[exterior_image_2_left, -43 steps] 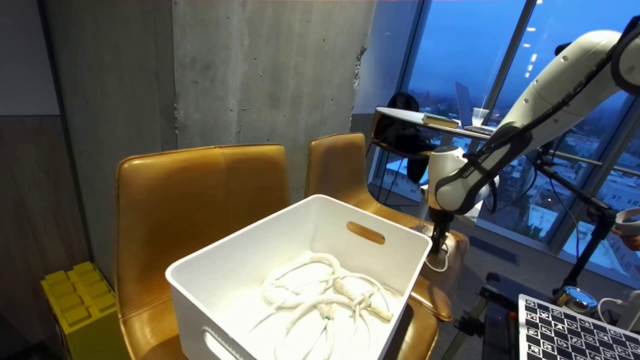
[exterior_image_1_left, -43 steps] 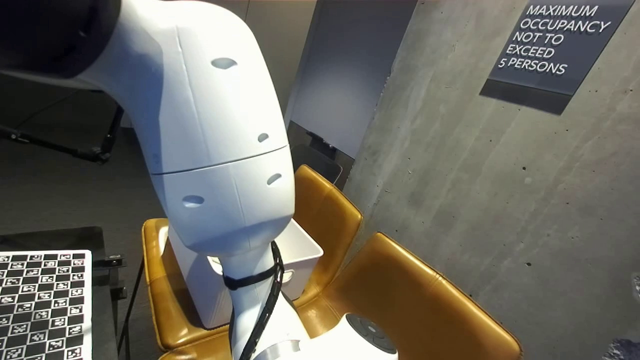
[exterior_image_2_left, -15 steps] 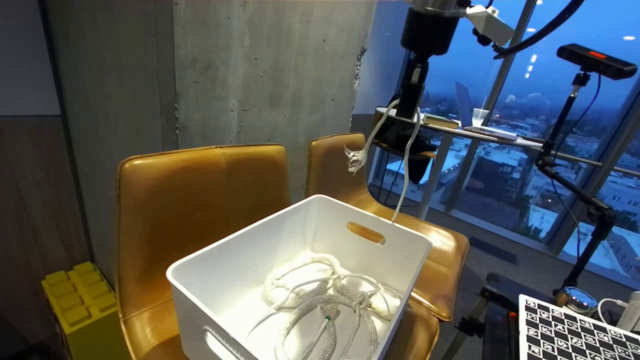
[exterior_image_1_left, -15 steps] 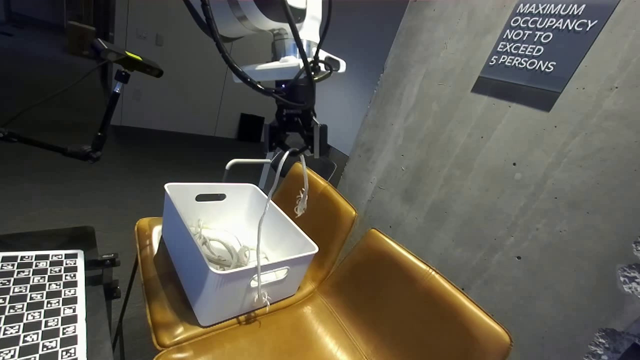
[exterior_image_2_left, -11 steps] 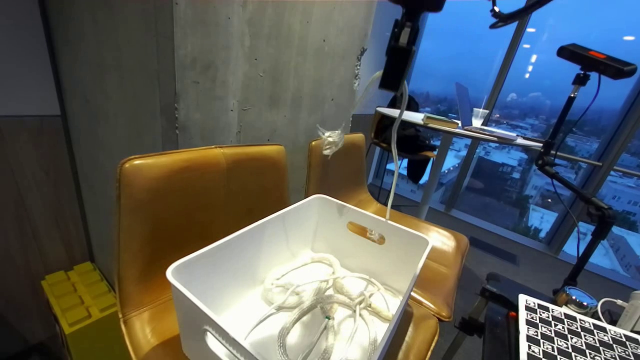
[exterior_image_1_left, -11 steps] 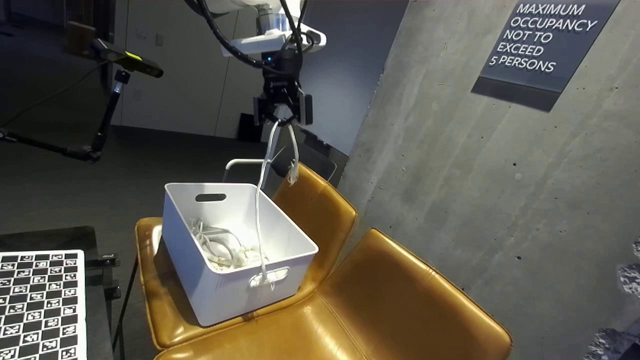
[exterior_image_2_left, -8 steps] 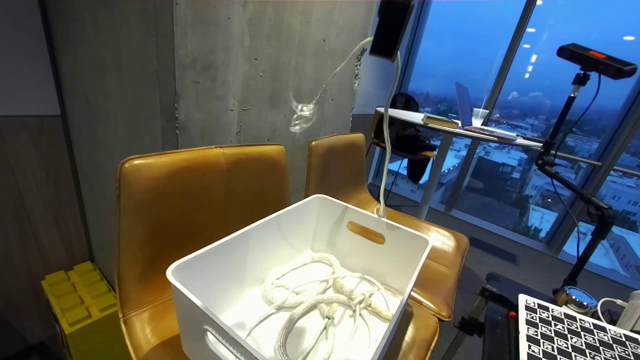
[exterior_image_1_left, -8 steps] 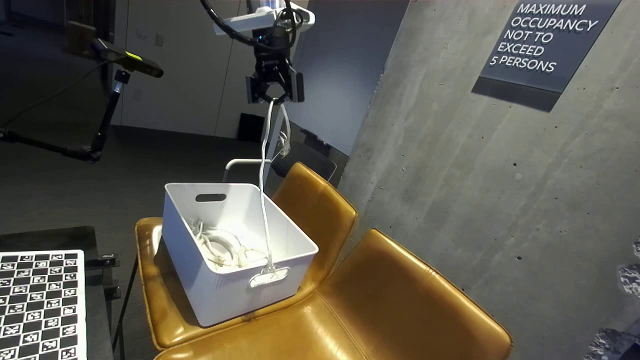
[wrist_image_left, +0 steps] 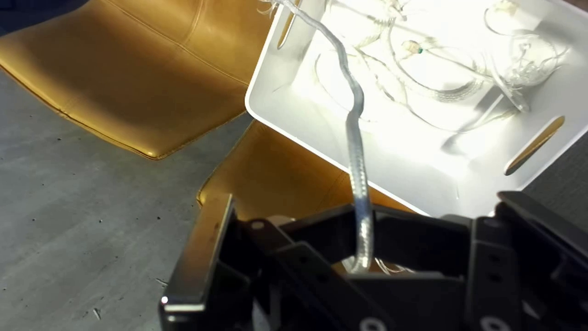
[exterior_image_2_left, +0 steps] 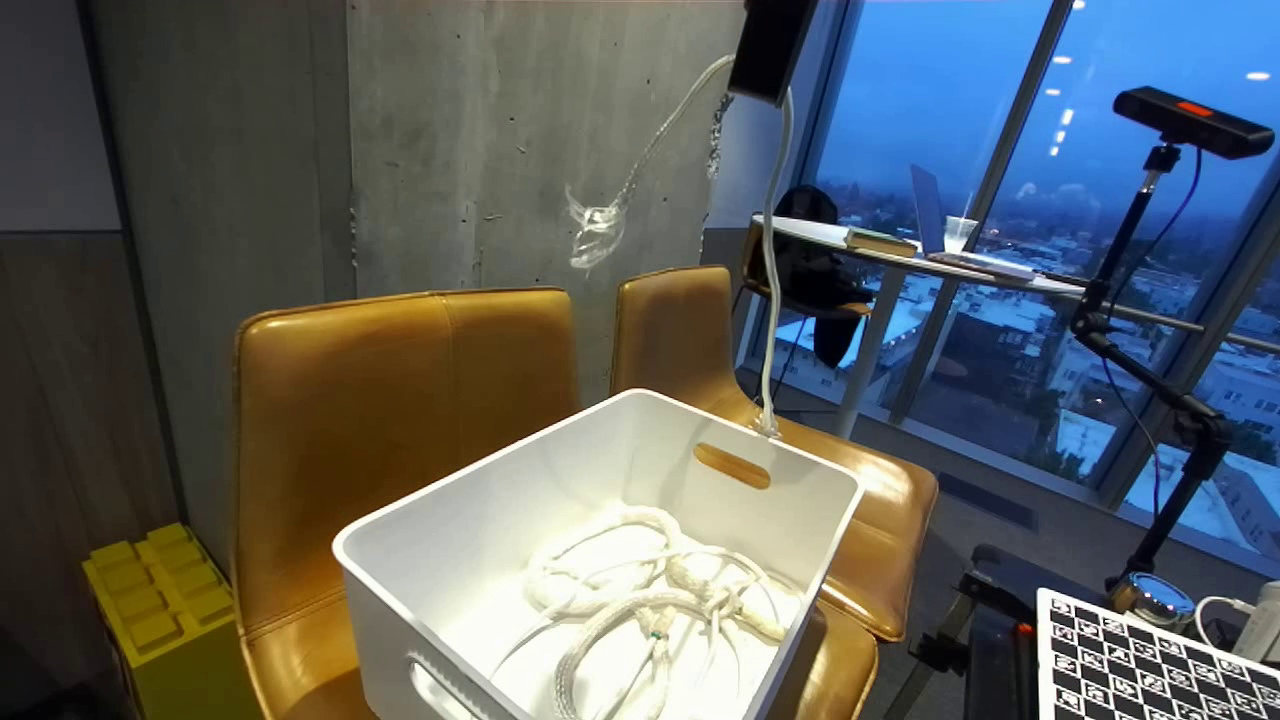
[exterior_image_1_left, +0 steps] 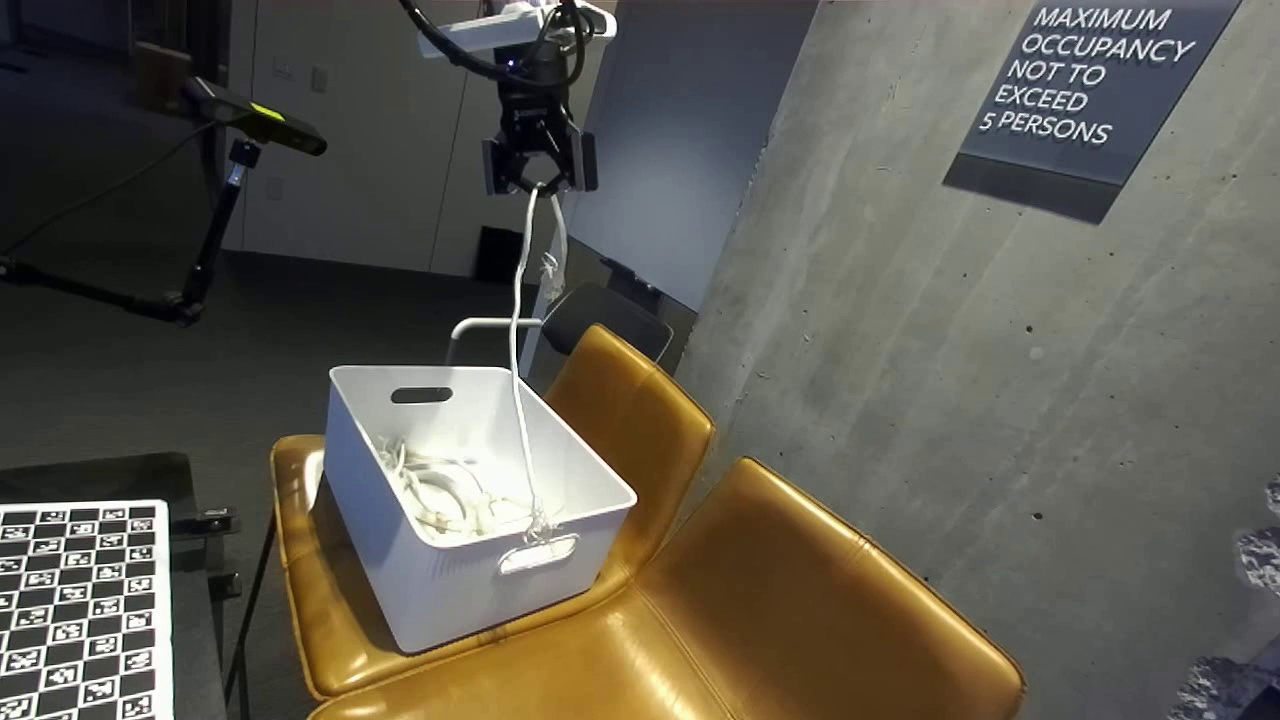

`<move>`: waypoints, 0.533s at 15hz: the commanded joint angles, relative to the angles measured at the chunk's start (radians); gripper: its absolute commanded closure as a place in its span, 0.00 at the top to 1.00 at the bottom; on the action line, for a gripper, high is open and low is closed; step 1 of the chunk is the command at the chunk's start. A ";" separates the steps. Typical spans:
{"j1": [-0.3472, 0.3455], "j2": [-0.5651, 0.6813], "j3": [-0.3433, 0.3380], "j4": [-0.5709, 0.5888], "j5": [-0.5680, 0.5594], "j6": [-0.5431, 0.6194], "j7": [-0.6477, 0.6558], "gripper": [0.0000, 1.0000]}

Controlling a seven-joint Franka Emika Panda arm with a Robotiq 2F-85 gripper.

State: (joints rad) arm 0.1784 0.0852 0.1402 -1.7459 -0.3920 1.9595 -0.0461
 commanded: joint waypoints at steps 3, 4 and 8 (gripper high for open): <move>0.015 0.019 0.014 0.012 -0.036 -0.025 0.021 0.00; 0.022 0.023 0.019 0.019 -0.042 -0.030 0.024 0.00; 0.056 0.027 0.042 0.024 -0.062 -0.037 0.044 0.00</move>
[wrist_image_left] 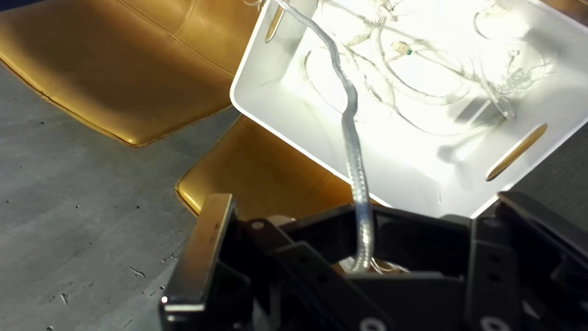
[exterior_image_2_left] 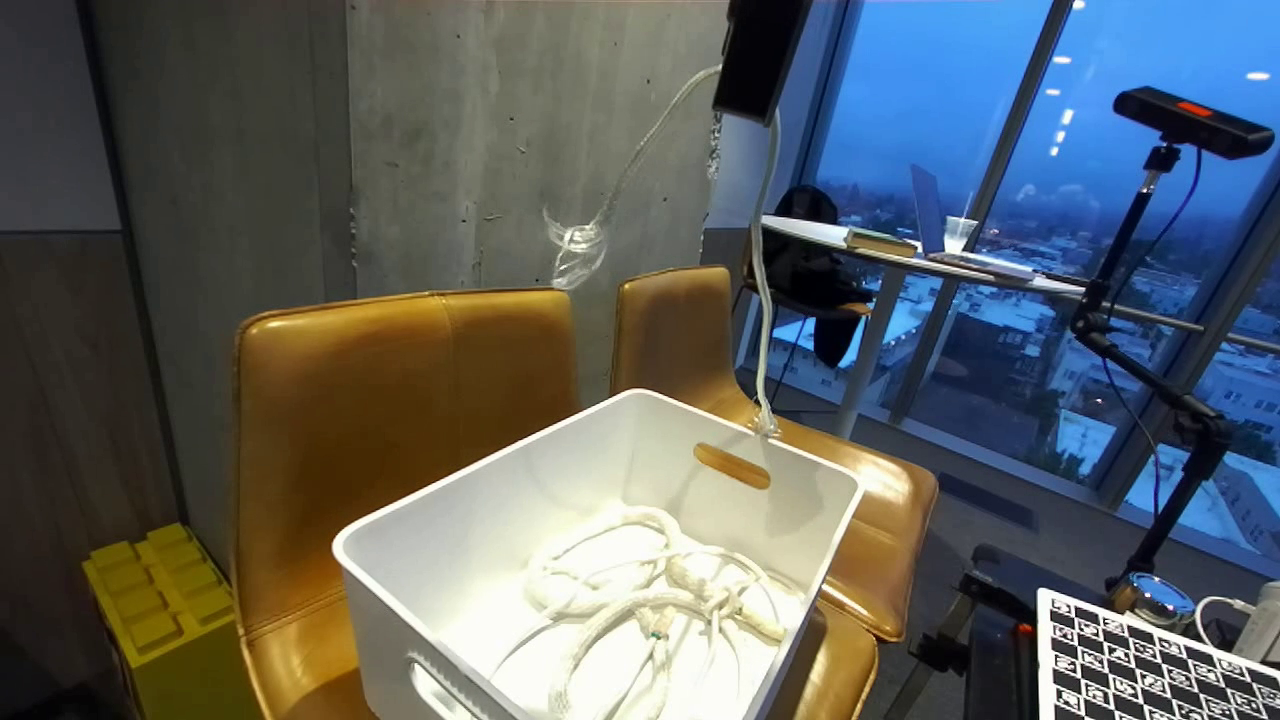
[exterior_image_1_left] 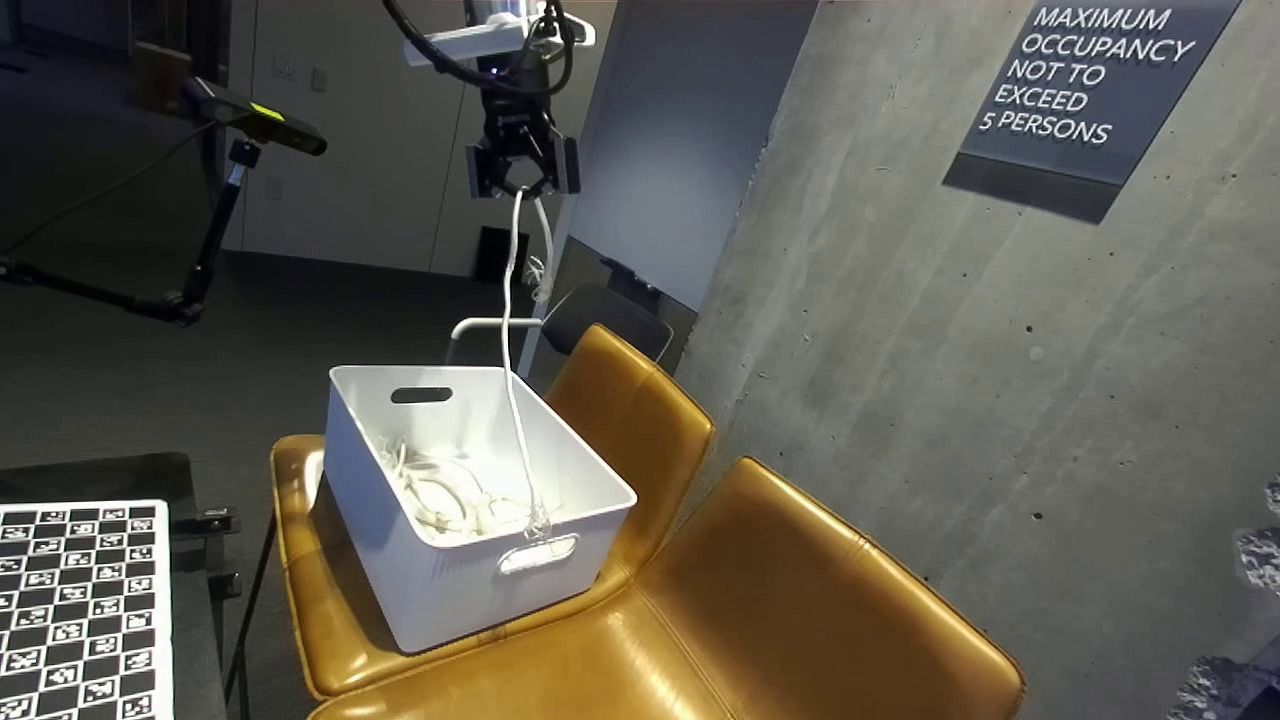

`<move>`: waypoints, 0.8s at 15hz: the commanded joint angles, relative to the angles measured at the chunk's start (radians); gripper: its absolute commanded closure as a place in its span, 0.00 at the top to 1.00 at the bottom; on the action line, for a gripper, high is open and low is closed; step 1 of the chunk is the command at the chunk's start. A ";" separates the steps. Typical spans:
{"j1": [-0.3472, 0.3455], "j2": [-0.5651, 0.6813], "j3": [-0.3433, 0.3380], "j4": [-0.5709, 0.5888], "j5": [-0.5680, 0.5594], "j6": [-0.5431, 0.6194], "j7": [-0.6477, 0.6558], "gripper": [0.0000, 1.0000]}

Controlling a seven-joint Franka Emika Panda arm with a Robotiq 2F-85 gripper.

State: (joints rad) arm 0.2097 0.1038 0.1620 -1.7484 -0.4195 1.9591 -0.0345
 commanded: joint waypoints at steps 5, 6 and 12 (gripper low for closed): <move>0.055 0.022 0.036 0.027 -0.071 -0.038 0.058 0.00; 0.055 0.023 0.036 0.020 -0.073 -0.033 0.060 0.00; 0.036 0.039 0.013 -0.054 -0.096 -0.002 0.064 0.00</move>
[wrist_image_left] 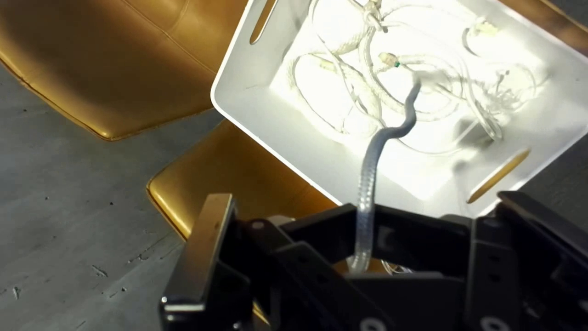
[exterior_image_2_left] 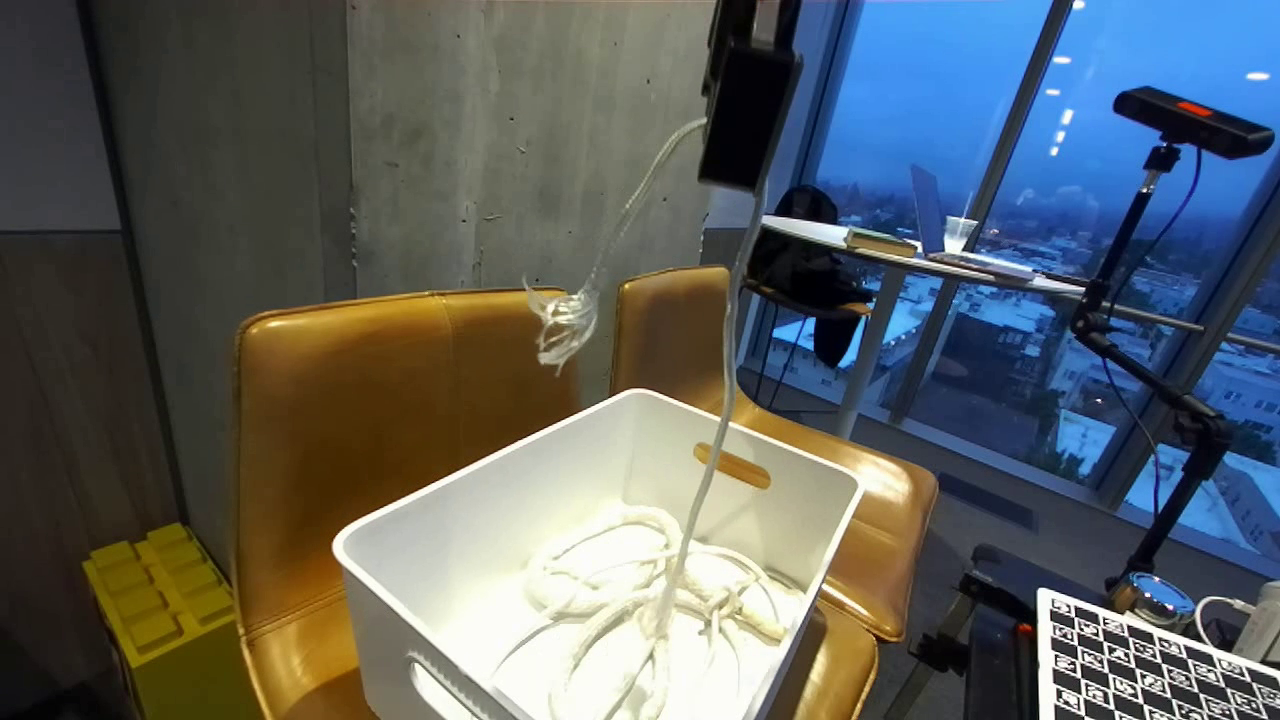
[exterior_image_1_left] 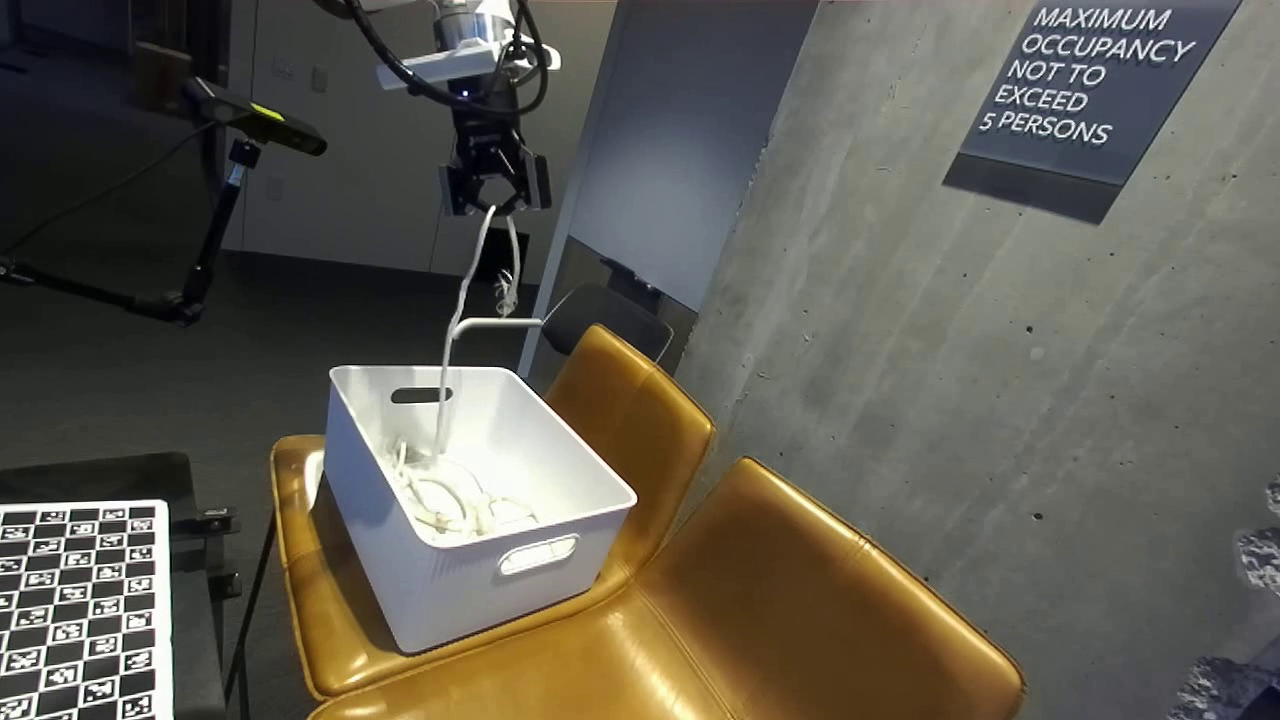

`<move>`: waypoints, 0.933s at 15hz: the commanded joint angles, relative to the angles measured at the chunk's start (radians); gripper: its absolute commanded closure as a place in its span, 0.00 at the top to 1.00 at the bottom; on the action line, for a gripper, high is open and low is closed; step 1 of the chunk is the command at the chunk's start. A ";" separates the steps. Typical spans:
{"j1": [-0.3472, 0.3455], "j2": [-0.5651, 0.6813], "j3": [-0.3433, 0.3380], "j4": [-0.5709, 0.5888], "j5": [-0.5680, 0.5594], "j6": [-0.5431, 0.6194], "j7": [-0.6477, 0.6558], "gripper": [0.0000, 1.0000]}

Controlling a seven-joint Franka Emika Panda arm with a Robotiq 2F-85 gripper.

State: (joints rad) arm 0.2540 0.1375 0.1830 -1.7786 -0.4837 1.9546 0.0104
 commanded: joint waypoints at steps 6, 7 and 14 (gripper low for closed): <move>-0.025 0.022 -0.025 -0.066 -0.039 0.008 0.018 0.00; -0.027 0.022 -0.028 -0.077 -0.039 0.009 0.022 0.00; -0.054 0.017 -0.043 -0.142 -0.028 0.018 0.015 0.62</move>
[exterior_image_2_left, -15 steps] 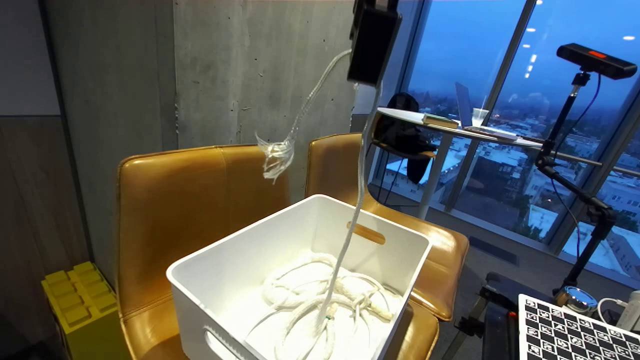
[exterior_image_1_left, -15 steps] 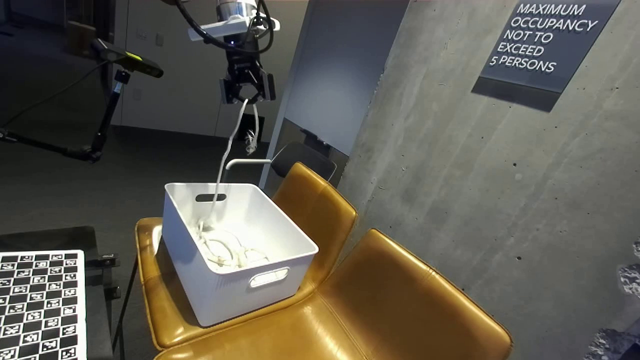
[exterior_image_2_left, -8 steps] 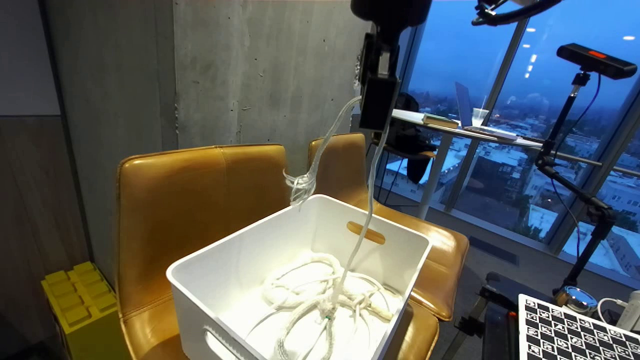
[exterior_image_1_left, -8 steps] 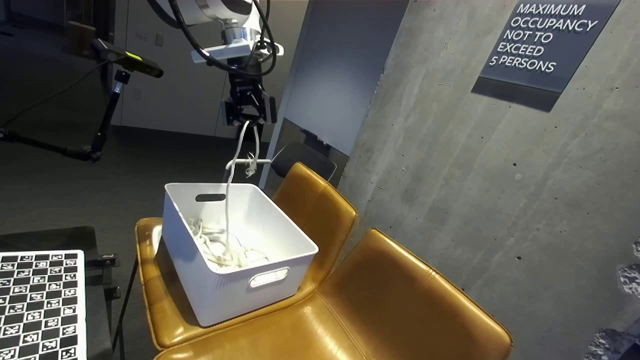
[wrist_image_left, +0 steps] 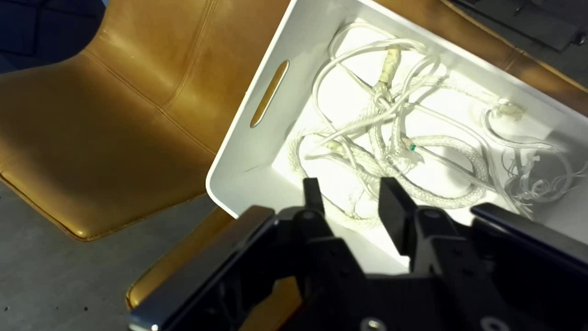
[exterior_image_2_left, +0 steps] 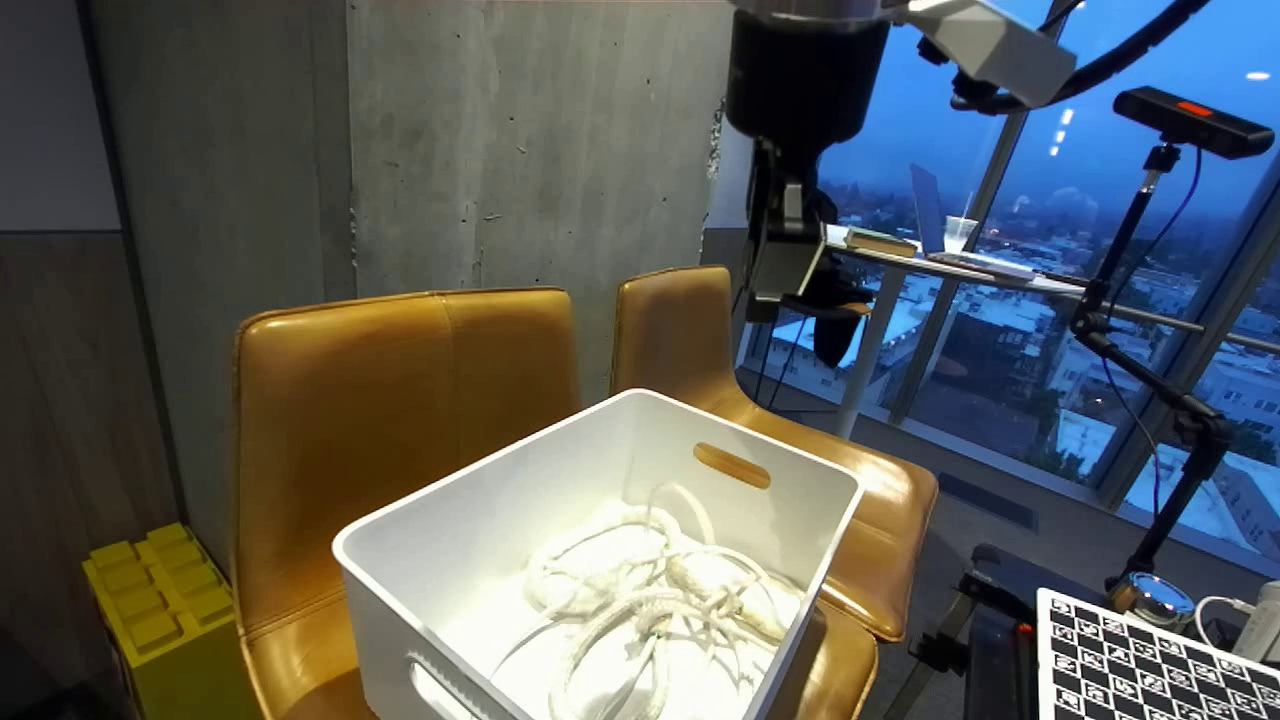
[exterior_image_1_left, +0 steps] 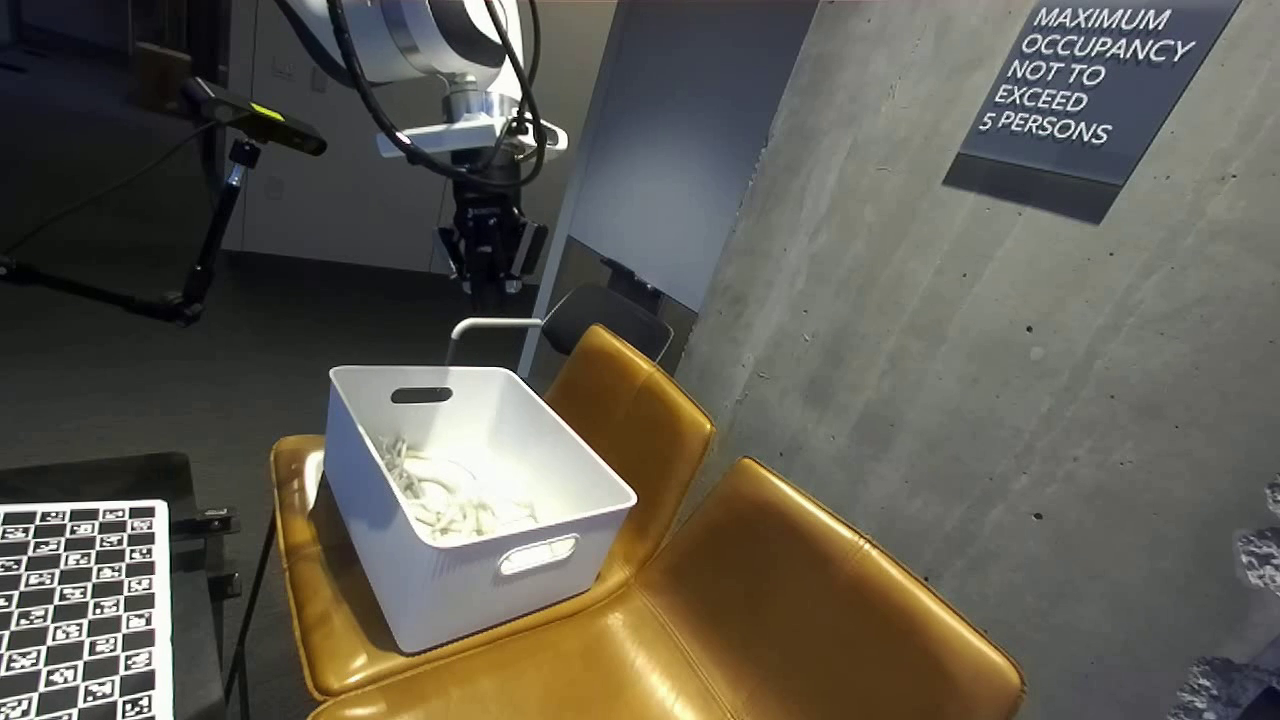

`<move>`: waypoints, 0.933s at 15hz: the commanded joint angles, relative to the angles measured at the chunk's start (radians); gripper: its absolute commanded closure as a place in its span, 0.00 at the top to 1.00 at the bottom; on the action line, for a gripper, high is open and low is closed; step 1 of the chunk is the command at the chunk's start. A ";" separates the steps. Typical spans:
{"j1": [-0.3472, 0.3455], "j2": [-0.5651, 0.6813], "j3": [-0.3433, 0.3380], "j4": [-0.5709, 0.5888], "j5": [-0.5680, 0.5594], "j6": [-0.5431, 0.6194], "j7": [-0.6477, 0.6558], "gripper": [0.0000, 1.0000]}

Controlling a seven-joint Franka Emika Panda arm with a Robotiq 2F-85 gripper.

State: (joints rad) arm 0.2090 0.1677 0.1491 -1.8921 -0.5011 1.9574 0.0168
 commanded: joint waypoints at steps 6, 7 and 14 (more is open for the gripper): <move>-0.053 -0.063 -0.018 -0.125 0.034 0.132 -0.050 1.00; -0.067 -0.080 -0.019 -0.146 0.060 0.180 -0.085 1.00; -0.138 -0.161 -0.028 -0.190 0.451 0.246 -0.402 1.00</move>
State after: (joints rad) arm 0.0866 0.0627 0.1326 -2.0552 -0.2015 2.2040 -0.2687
